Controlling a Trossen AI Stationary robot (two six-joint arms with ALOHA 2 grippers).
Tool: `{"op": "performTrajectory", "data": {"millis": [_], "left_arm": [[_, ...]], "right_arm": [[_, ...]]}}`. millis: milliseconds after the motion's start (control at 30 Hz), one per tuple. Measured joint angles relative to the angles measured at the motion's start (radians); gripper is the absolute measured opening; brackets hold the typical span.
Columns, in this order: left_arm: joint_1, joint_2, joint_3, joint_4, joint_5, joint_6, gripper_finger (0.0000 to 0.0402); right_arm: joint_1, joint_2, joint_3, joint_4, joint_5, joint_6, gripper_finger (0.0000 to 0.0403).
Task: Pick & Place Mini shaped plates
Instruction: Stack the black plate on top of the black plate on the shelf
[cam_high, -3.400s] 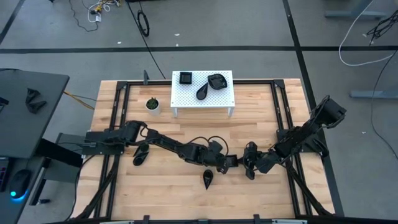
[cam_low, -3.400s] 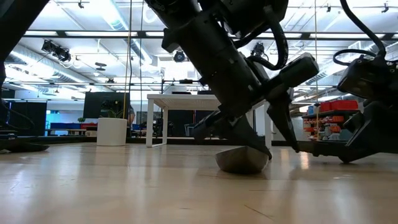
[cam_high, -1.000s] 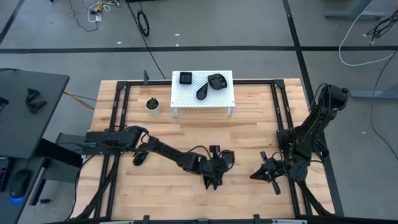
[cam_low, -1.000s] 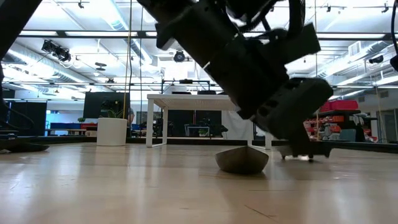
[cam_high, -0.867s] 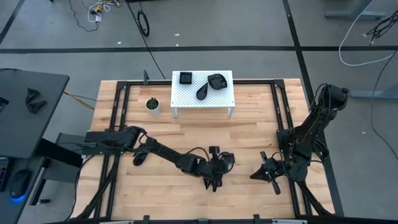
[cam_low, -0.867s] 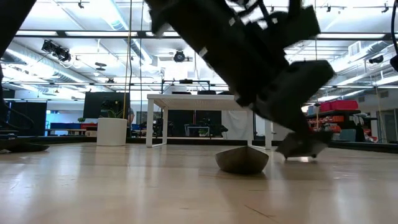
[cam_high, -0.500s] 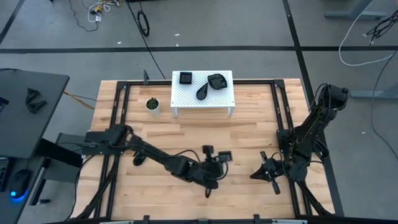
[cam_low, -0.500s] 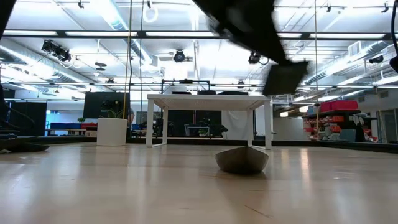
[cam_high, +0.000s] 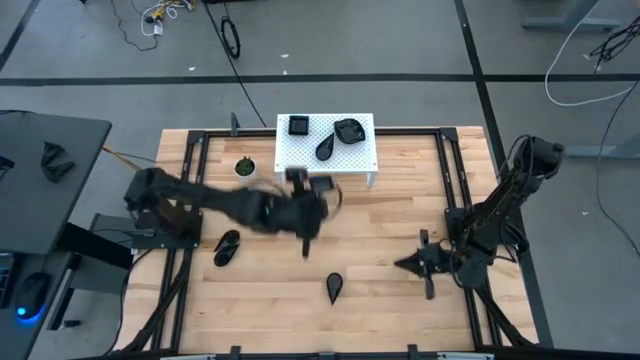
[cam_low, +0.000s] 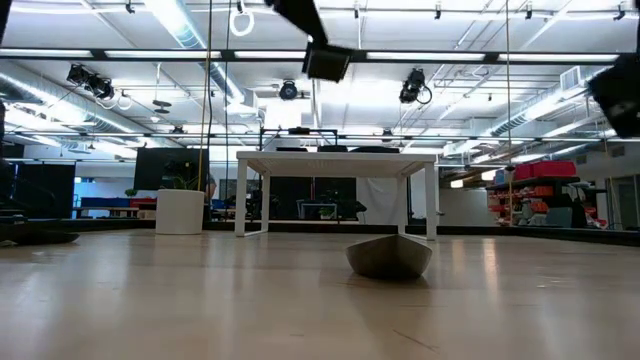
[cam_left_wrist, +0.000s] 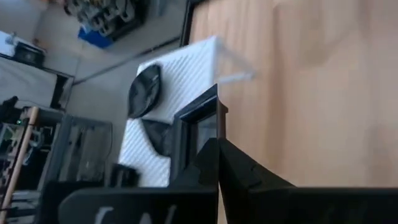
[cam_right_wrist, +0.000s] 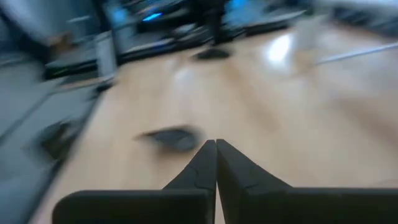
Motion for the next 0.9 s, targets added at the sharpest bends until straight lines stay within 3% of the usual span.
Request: {"op": "performTrajectory", "data": {"millis": [233,600,900], "left_arm": [[0.271,-0.02,0.0,-0.06,0.104,0.262,0.0001],[0.569,-0.02,-0.001,-0.014,0.331,0.704,0.0],[0.746,-0.009,-0.022,0.155,0.585,0.774,0.0]], "right_arm": [[-0.142,0.0,0.0,0.0,0.17,-0.154,0.0011],[-0.43,0.0,0.0,0.002,0.171,-0.413,0.0011],[-0.657,0.0,0.0,0.052,0.127,-0.538,0.0011]]}}
